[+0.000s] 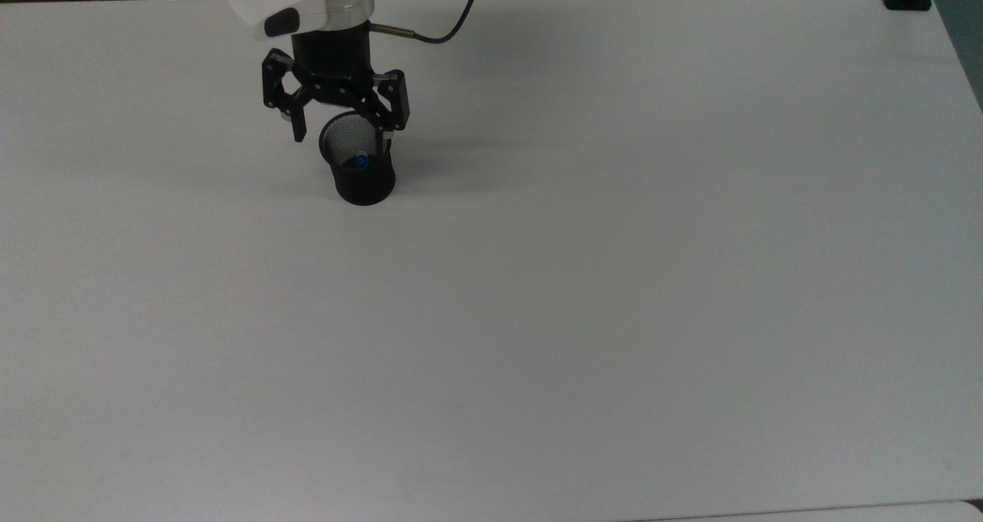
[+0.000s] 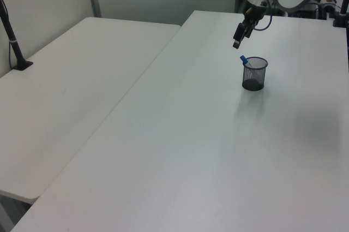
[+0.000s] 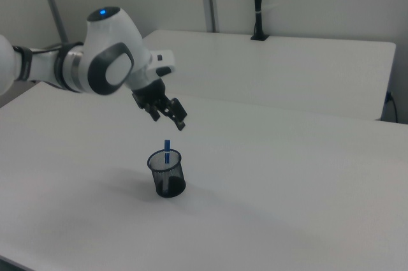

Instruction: Insert the marker

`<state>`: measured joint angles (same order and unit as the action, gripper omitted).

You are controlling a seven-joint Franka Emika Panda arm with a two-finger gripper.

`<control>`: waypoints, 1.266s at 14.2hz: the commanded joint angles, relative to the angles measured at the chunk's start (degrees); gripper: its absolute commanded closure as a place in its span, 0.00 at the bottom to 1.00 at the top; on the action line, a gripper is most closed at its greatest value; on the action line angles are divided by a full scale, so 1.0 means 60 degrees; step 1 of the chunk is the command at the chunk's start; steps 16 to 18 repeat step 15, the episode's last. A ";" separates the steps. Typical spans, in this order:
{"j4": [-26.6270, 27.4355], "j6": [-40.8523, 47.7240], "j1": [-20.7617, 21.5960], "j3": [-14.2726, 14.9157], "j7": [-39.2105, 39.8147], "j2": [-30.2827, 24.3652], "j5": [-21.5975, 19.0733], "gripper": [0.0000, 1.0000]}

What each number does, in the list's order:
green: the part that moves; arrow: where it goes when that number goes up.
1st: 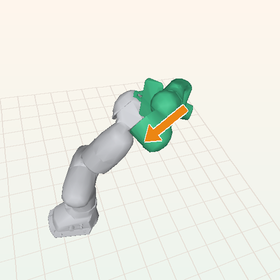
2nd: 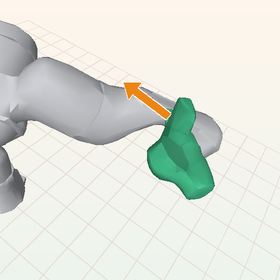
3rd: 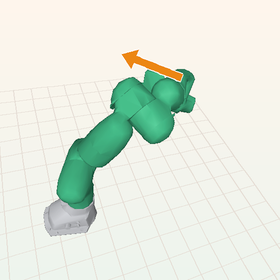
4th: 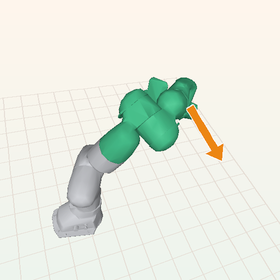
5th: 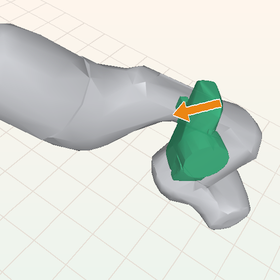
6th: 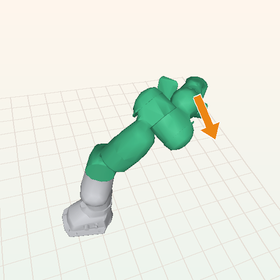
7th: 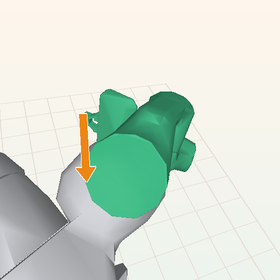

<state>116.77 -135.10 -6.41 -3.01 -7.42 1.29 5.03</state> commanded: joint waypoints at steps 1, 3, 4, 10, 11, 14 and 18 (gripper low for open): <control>-0.1264 0.2338 0.0788 0.0003 0.0020 -0.0126 -0.0048 0.00; -0.2143 0.3904 0.1168 0.0047 0.0369 -0.0126 -0.0106 0.00; -0.2394 0.4537 0.1316 0.0120 0.0691 -0.0126 -0.0121 0.00; -0.3627 0.7034 0.1508 0.0311 0.1851 -0.0126 0.0024 0.00; -0.3627 0.7034 0.1508 0.0296 0.1764 -0.0126 0.0054 0.00; -0.3627 0.7165 0.1435 0.0296 0.1705 -0.0156 0.0025 0.00; -0.3642 0.7166 0.1318 0.0296 0.1705 -0.0214 -0.0047 0.00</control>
